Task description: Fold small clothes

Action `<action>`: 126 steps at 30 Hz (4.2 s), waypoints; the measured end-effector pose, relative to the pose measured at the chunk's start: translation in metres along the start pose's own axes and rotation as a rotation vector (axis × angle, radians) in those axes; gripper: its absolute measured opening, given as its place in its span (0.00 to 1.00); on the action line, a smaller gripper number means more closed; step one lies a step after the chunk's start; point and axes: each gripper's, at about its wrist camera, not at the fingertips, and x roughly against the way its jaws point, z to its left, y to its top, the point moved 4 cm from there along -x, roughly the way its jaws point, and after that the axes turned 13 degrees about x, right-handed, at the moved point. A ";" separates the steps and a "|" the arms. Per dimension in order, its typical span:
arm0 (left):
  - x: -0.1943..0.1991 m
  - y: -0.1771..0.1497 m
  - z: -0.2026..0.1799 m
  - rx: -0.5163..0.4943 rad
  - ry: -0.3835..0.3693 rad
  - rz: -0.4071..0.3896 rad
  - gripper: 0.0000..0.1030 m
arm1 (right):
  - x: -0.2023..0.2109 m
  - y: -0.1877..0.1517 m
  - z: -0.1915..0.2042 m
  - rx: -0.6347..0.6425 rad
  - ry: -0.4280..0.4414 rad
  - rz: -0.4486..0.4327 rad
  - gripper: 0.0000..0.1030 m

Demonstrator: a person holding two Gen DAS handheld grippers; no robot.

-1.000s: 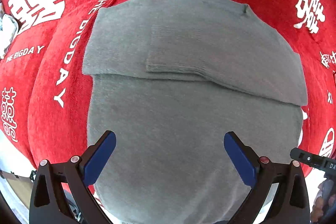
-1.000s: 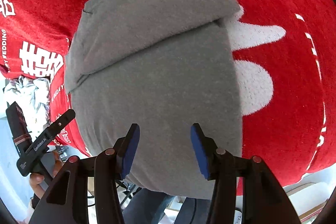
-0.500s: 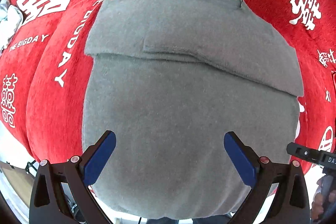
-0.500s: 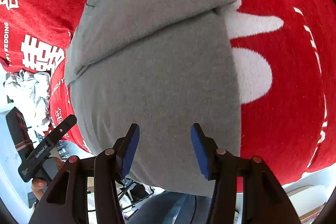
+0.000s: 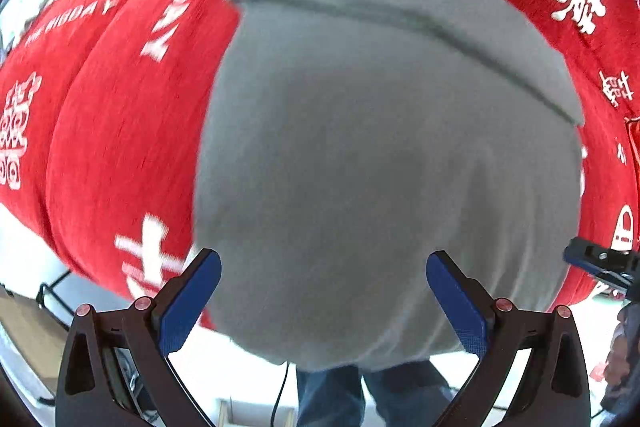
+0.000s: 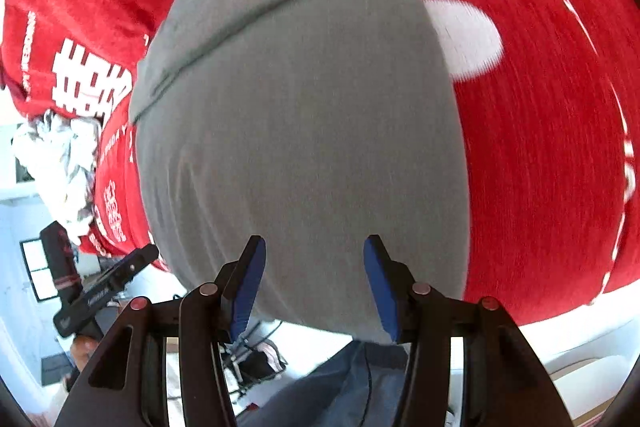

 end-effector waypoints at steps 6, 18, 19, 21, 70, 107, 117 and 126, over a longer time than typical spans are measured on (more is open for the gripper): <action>-0.026 -0.037 0.053 0.051 0.002 0.089 1.00 | -0.016 -0.061 -0.020 -0.004 -0.031 0.081 0.54; -0.092 -0.078 0.059 0.089 -0.113 0.212 1.00 | -0.086 -0.101 -0.043 -0.034 0.004 0.167 0.54; -0.091 -0.079 0.058 0.090 -0.121 0.213 1.00 | -0.084 -0.102 -0.041 -0.038 0.019 0.152 0.42; -0.088 -0.080 0.056 0.078 -0.153 0.209 0.87 | -0.077 -0.103 -0.038 -0.065 0.035 0.133 0.07; -0.040 0.292 -0.076 0.141 -0.255 -0.033 0.16 | 0.002 0.331 -0.058 -0.252 0.345 -0.276 0.11; -0.071 0.339 -0.066 0.158 -0.046 -0.138 0.15 | 0.003 0.335 -0.074 0.018 -0.143 -0.198 0.06; -0.029 0.339 -0.028 0.147 0.069 -0.187 0.18 | 0.062 0.299 -0.062 0.079 -0.192 -0.198 0.08; -0.042 0.253 -0.031 0.083 0.019 -0.085 0.18 | 0.029 0.218 -0.038 0.149 -0.221 -0.048 0.08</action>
